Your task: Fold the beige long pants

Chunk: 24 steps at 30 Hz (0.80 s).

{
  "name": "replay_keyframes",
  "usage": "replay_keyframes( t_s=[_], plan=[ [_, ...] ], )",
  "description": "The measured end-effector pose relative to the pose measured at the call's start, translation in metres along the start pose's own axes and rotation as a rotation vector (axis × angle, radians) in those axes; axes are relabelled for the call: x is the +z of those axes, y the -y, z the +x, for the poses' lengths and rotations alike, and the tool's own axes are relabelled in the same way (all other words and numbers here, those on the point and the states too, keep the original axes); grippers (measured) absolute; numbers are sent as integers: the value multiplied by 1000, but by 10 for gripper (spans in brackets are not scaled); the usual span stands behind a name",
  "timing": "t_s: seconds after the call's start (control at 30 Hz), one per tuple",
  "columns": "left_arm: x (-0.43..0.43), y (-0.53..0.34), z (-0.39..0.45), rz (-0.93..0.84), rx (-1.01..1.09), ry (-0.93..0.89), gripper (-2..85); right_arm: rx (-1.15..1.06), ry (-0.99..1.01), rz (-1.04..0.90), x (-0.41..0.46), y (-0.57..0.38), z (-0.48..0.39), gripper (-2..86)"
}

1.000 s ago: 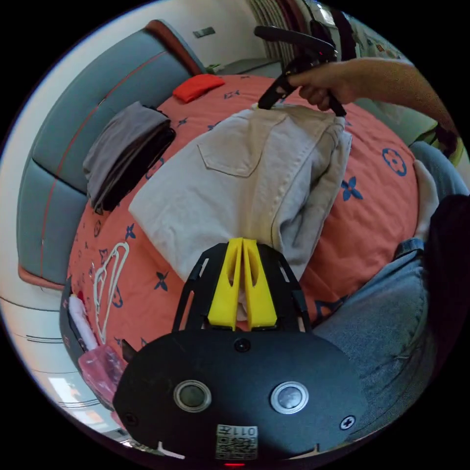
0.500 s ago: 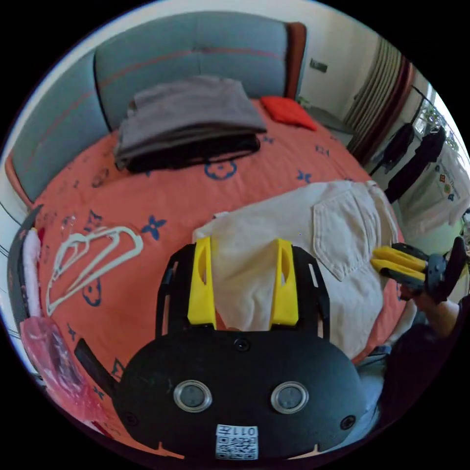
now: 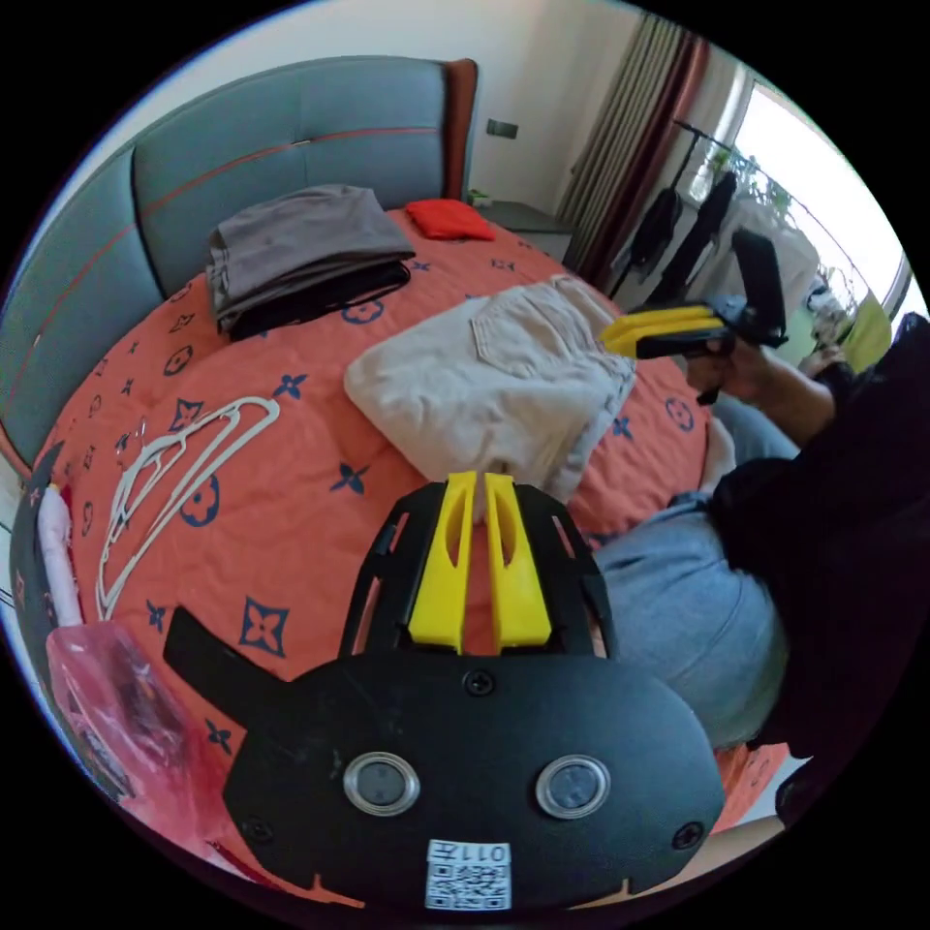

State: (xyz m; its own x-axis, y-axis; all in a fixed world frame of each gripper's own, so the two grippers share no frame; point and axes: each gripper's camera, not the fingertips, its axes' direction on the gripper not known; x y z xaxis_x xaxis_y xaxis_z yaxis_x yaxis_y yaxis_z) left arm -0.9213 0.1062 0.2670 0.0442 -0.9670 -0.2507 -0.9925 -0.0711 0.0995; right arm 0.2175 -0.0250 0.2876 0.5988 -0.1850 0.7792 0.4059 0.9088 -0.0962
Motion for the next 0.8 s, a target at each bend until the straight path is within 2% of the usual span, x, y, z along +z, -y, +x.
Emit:
replay_keyframes(
  t_s=[0.17,0.27,0.37,0.63,0.8],
  plan=[
    [29,-11,23,-132,121,172,15,-297,-97,-166,61,25,-82,92],
    [41,-5,35,-121,176,346,16,-437,-231,-254,89,27,-107,102],
    [53,0,43,-125,254,407,14,-554,-349,-312,107,25,-116,98],
    [64,-1,37,-142,379,452,3,-609,-328,-349,118,24,-108,43],
    [54,-5,8,-115,348,329,0,-537,-206,-345,109,19,-76,32]
  ],
)
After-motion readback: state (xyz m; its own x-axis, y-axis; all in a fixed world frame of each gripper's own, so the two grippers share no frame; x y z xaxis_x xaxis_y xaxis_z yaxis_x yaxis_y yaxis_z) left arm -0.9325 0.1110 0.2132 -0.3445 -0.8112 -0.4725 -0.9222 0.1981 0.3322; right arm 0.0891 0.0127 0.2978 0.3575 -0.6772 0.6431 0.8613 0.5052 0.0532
